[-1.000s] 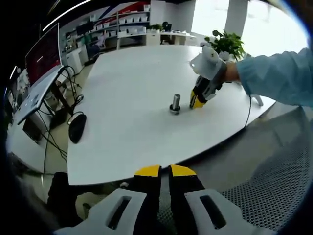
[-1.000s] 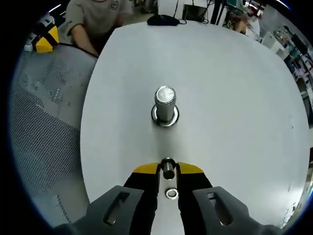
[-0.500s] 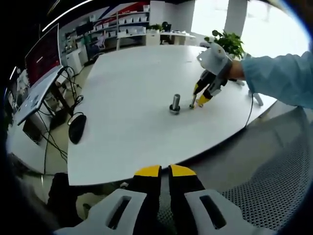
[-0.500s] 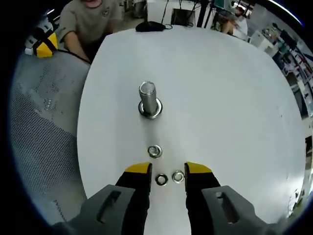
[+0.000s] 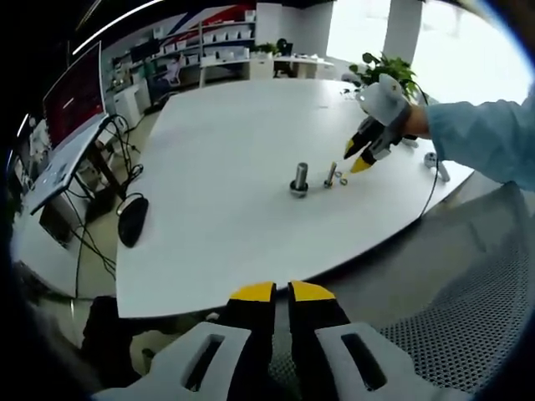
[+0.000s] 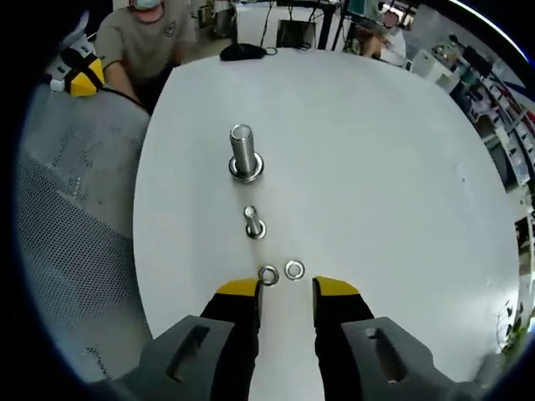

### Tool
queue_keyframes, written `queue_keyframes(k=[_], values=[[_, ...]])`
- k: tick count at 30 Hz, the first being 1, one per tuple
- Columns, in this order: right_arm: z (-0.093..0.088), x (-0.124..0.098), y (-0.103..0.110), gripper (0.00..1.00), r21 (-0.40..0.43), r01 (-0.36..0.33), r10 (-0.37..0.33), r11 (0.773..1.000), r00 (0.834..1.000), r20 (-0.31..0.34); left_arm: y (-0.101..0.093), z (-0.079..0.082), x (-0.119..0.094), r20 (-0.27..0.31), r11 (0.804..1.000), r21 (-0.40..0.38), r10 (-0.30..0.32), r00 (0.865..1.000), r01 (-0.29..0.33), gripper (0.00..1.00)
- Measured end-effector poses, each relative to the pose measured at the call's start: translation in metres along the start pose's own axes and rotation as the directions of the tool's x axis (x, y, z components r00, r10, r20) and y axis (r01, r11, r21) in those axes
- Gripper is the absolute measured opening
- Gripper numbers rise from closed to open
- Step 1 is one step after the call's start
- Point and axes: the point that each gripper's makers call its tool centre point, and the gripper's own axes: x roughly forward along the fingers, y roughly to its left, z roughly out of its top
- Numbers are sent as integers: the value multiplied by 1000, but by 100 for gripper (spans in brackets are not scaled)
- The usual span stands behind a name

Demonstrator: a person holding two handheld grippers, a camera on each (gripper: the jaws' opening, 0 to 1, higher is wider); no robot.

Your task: Place the washer onto the threaded stud by aligning its center hole with the stud, sliding it down to the base, and recovering from edge contact or off-axis alignment until the washer reaches the visible bottom stop.

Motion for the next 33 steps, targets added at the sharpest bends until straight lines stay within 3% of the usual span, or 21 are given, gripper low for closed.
queue_keyframes(k=[6,19,27,33], values=[[-2,5,9,26,83,-41,36,996,997,62,0,1,0,6,1000,0,1,1000,-1,3],[-12,18,17,26,56,-61,60,997,998,8,1,1,0,3,1000,-1,1,1000,-1,3],[-31,25,20,26,-4,-73,72,997,992,-102,1,0,0,1,1000,-4,4,1000,-4,3],[-28,24,21,25,23,-84,86,996,992,-88,2,0,1,-4,1000,-5,4,1000,-4,3]])
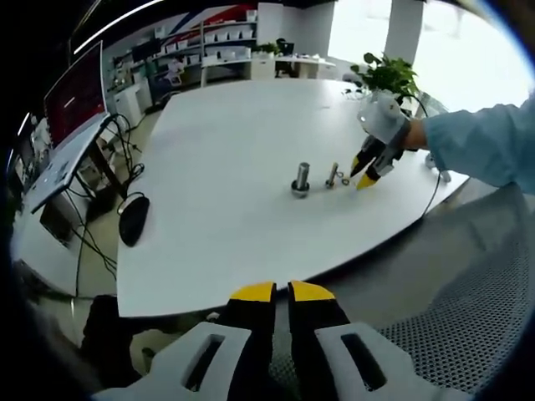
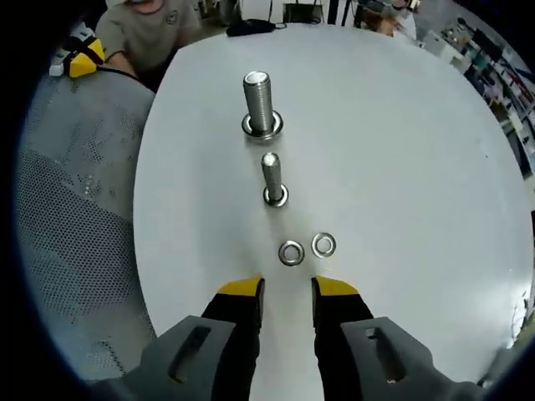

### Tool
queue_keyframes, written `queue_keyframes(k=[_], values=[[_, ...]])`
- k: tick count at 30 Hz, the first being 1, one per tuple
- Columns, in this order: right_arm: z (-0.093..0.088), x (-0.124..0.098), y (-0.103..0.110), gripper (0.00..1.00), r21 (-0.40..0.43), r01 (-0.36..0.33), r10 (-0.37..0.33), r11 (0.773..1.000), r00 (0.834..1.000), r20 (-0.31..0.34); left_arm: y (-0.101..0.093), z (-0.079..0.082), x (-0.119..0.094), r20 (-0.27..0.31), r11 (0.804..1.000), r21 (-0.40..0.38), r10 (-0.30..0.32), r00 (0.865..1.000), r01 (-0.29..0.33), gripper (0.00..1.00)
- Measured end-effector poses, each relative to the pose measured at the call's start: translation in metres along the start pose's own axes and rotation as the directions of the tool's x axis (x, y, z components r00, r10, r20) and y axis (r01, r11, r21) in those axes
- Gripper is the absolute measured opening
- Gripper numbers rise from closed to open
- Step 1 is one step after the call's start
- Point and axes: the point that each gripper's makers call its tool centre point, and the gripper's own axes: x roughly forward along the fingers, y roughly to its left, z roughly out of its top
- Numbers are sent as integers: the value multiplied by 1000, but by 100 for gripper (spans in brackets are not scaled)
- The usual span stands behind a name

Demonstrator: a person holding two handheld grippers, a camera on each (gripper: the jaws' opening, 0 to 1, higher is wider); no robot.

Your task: Place the washer onto the threaded stud by aligning its center hole with the stud, sliding it down to the base, and recovering from edge contact or off-axis alignment until the washer reaches the visible bottom stop.

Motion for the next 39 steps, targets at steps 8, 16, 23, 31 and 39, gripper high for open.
queue_keyframes(k=[8,16,23,31,39], values=[[1,0,2,25,-13,-1,1,1000,999,-44,0,-1,0,-4,1000,0,1,1000,-1,3],[2,1,1,26,-25,3,-5,1000,997,-77,0,-1,0,-6,1000,0,2,1000,-2,3],[2,2,0,26,-40,-9,5,999,996,-85,0,-1,0,-3,1000,-1,6,1000,-6,3],[4,3,-1,25,-25,1,-4,1000,993,-116,1,-1,0,-1,1000,-2,9,1000,-9,3],[6,2,-1,25,6,10,-10,1000,999,-46,1,0,-1,5,1000,-1,10,1000,-10,3]])
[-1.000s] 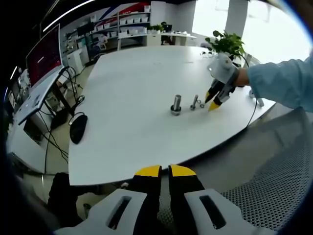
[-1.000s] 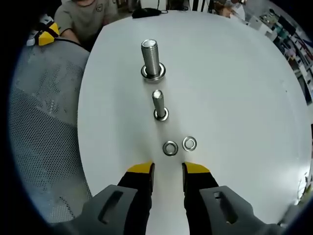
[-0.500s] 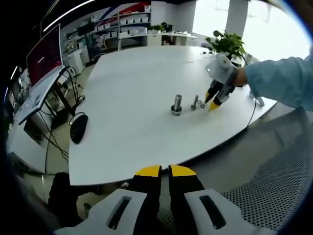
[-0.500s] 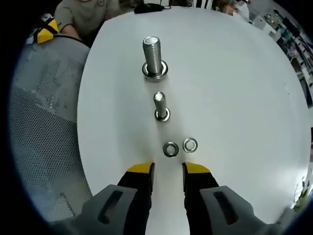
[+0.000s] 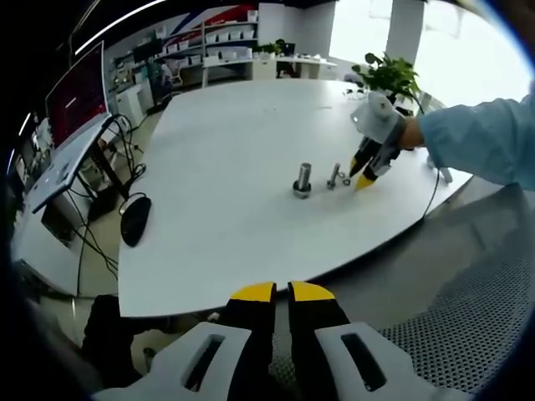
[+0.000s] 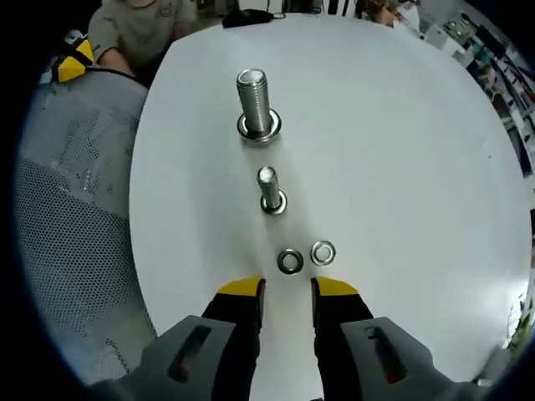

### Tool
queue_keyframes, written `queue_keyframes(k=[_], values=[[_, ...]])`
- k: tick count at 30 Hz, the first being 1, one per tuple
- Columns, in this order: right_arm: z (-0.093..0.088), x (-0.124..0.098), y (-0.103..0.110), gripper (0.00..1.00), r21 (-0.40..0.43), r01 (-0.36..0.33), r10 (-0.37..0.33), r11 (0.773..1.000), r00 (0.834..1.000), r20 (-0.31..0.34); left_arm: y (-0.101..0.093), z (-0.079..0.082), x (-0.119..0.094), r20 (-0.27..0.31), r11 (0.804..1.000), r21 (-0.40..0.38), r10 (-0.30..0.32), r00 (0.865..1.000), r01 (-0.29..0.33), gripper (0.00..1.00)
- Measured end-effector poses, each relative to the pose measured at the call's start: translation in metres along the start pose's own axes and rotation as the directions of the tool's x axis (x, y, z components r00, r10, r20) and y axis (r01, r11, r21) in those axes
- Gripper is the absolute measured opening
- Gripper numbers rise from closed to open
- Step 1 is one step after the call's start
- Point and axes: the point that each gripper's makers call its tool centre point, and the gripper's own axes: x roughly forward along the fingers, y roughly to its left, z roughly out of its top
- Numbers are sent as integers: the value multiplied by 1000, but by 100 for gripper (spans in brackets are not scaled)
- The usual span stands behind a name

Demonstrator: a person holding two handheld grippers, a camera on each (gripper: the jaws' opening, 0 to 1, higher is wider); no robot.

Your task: Place the washer onto the threaded stud by aligning its center hole with the stud, sliding it down to the base, and recovering from edge contact or off-axis alignment until the washer reaches the visible bottom stop.

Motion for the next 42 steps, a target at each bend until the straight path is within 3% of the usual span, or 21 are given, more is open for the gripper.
queue_keyframes(k=[12,18,22,30,42], values=[[11,3,0,25,16,9,-10,1000,997,77,0,1,0,5,1000,1,0,1000,0,3],[14,4,0,23,5,10,-10,1000,997,76,0,1,0,4,1000,2,-2,1000,2,3],[16,4,1,16,-20,21,-20,1000,996,88,0,1,0,7,1000,1,-1,1000,1,3],[17,3,2,15,-47,29,-26,998,998,55,0,1,0,7,1000,2,-2,1000,2,3],[41,-30,1,15,1,34,-33,999,982,184,0,2,0,9,1000,4,-2,1000,2,3]])
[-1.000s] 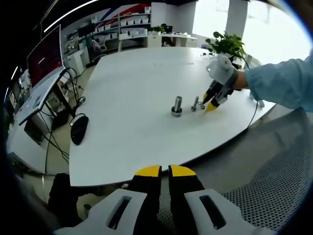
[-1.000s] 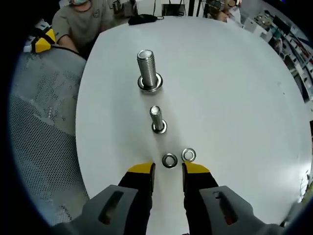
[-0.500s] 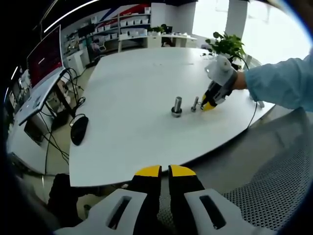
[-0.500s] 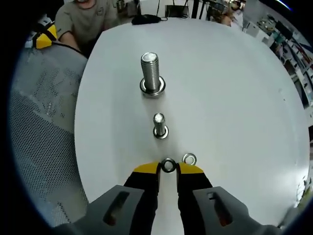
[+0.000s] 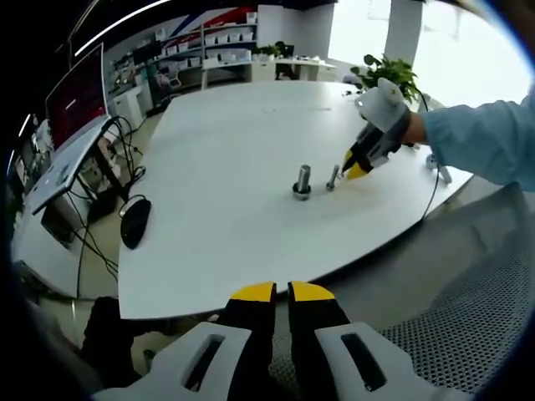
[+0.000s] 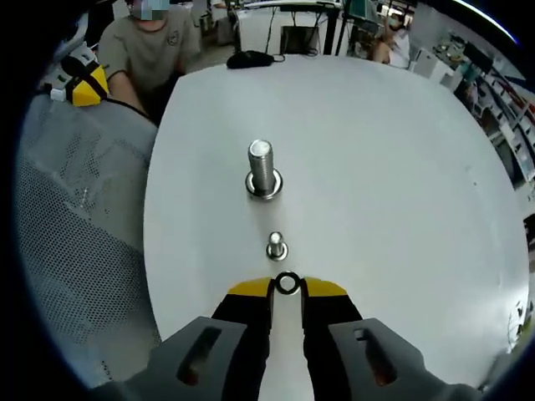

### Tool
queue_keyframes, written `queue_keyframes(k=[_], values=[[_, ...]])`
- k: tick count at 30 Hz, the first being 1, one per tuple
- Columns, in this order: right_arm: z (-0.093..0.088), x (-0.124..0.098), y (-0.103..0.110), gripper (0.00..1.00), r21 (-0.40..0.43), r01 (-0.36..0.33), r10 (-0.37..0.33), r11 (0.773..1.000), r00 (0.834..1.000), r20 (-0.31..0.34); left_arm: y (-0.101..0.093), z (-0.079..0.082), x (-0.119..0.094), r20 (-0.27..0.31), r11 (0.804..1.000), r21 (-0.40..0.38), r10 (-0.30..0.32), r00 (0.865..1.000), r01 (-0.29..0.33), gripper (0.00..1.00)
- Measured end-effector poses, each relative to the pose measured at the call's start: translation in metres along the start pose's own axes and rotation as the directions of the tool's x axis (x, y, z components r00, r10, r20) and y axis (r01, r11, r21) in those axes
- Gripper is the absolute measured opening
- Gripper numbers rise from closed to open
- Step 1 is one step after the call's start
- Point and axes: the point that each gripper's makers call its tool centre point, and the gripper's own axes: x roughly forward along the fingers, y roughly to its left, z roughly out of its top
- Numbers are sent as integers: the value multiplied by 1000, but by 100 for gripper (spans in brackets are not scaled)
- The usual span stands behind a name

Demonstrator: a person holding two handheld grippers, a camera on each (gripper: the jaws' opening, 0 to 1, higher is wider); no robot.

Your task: Place the washer onto the threaded stud by aligning its center hole with the stud, sliding it down to the base, and recovering from edge contact or off-axis alignment until the washer reaches the visible bottom stop.

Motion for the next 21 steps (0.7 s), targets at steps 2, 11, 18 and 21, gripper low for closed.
queue_keyframes(k=[2,11,18,21], values=[[3,-6,-2,14,7,11,-11,1000,1000,17,0,0,0,0,1000,0,0,1000,0,3],[22,-23,-7,14,18,39,-40,999,994,97,0,-1,1,-2,1000,2,-2,1000,2,3],[34,-25,2,14,-25,28,-25,999,992,122,-1,-1,0,-4,1000,3,-4,1000,4,3],[36,-24,6,14,-44,23,-17,999,992,122,-1,-1,1,-4,1000,3,-4,1000,4,3]])
